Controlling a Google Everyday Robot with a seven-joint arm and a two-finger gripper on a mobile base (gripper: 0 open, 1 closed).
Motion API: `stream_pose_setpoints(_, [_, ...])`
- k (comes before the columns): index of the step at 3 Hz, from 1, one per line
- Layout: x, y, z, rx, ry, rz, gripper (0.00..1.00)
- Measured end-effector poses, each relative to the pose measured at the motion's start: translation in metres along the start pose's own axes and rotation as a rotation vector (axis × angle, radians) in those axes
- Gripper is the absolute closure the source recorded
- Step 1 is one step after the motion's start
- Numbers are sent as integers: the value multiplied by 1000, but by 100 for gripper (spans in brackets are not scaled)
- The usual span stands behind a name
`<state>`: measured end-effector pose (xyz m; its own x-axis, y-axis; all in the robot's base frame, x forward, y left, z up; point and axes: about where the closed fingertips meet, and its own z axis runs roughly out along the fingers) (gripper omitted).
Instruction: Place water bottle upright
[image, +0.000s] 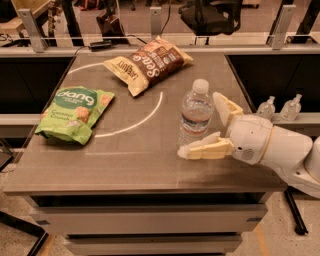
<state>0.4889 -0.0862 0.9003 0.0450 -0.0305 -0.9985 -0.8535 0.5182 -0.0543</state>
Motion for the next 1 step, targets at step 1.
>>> stream_pose_setpoints(1, [-1, 0, 0, -6, 0, -2, 0])
